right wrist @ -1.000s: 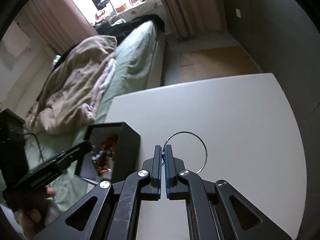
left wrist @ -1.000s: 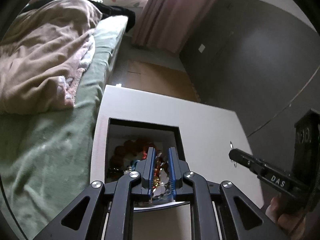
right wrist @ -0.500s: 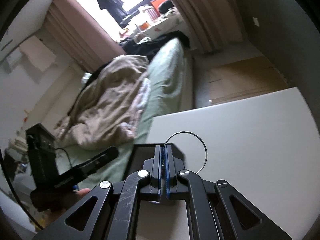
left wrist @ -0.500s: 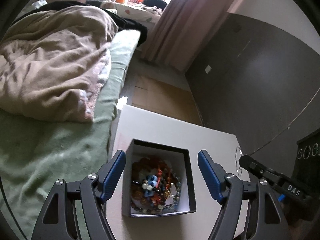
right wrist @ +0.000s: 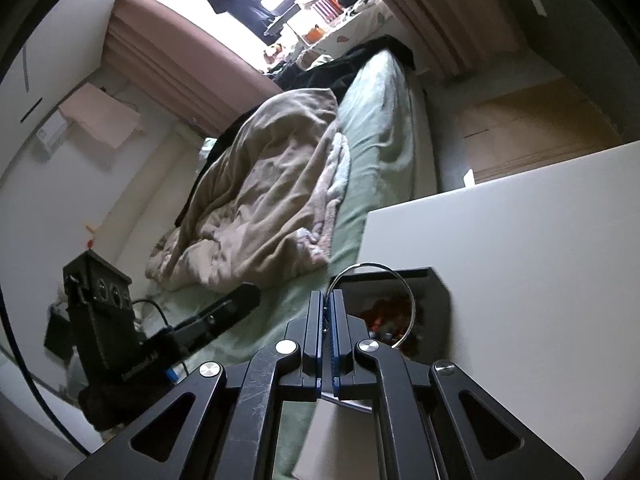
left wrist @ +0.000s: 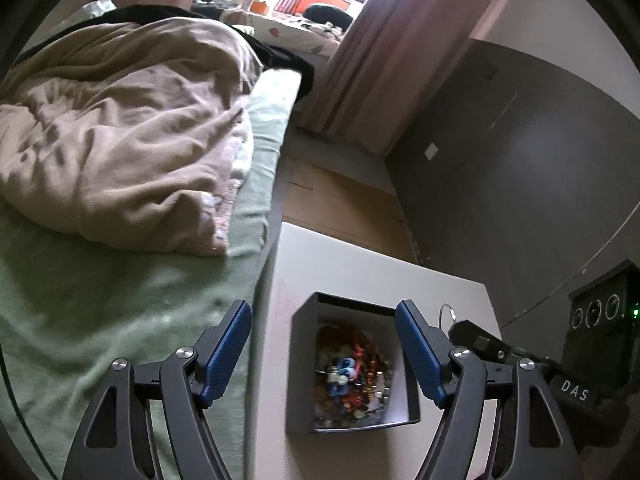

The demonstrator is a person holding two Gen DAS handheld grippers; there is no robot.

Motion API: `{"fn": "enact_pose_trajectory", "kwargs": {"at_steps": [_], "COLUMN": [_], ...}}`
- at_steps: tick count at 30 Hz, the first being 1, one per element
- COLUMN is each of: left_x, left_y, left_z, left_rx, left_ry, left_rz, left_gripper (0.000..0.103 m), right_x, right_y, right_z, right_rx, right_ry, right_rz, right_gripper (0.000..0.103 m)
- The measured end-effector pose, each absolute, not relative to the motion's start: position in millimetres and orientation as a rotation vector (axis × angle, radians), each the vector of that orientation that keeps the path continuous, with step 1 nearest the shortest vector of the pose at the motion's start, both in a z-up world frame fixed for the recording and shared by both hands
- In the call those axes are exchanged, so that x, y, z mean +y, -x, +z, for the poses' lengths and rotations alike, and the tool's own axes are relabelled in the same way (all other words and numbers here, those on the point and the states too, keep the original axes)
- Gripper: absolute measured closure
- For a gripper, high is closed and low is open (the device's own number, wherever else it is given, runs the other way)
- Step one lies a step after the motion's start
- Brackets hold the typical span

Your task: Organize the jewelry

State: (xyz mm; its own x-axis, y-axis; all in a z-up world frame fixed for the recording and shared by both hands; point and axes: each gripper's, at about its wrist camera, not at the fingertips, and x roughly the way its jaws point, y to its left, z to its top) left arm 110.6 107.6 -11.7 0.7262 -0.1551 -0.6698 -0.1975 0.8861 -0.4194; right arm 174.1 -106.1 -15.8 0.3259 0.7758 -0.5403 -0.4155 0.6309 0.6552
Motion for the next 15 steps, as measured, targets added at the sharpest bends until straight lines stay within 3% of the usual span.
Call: {"fn": "enact_pose_trajectory", "kwargs": {"at_steps": [7,9,10,11,13,15], "left_x": [123,125,125,125,124,121], "left_y": [-107,-104,-103,-102,-101,-100], "left_z": [-16,-14,-13,-12,-12,-12], "left_rx": [0.789,0.788,0.784,0.78,0.782,0.781], "left_ry": [0.485,0.478,0.473,0.466,0.459,0.458], "left_rz": [0.048,0.046,0.046,0.051,0.056,0.052], "left_gripper": [0.028,0.028,0.028,0.028,0.028,0.028], "right_x": [-81,-73,-71,-71,-79,-90], "right_y": [-181,-180,-180,-179,-178,-178], "right_z": [-28,-31,-32,-33,-31,-27], "right_rx": [0.993,1.021,1.036,1.042,1.03,1.019], "right_ry": [-0.448,-0.387,-0.369,-0.355,-0.35,-0.36], "right_rz": [0.824,0.802,0.796,0.788,0.771,0.759], "right_gripper": [0.098,0.091,0.069,0.04,0.018,0.016]}}
